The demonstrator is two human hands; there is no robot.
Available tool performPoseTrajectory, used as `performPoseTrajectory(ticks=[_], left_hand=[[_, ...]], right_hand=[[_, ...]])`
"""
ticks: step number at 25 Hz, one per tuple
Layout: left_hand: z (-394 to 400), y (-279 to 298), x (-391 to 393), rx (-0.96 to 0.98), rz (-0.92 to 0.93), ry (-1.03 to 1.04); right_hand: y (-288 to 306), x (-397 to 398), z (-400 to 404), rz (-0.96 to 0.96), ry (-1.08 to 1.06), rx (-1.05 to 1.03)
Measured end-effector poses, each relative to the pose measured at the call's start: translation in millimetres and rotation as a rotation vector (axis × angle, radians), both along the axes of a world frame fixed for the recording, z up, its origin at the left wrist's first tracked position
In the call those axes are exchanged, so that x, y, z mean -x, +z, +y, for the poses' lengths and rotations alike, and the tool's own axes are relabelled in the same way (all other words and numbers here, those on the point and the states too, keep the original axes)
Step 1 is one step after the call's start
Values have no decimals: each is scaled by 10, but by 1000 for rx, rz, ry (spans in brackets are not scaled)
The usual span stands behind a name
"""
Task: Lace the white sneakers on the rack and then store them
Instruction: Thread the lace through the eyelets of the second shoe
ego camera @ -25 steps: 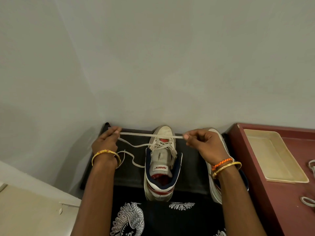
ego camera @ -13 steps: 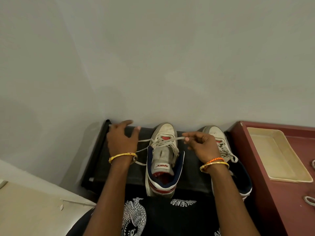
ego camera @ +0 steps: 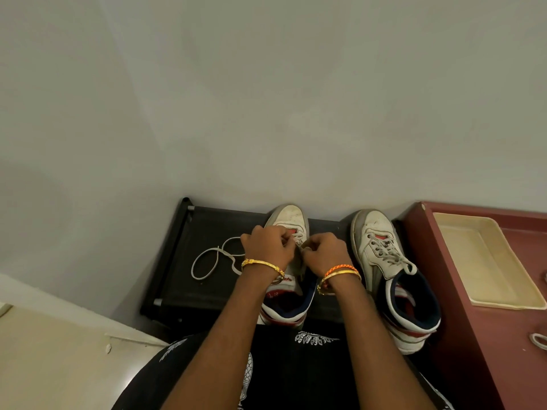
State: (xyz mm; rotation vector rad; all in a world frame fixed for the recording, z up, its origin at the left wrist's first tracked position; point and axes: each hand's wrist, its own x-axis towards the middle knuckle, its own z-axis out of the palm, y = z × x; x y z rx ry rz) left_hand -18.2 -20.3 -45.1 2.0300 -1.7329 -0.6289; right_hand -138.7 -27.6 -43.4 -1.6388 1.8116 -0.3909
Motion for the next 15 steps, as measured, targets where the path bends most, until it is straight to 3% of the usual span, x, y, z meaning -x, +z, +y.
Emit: performPoseTrajectory(ticks=[4, 7, 15], left_hand=[[-54, -22, 16, -56, -90, -33], [-63, -34, 9, -70, -54, -24], [-48, -50, 4, -74, -81, -49]], right_hand=[[-1, 82, -70, -222, -194, -134], [65, 150, -101, -336, -241, -245], [113, 165, -144, -261, -148, -316]])
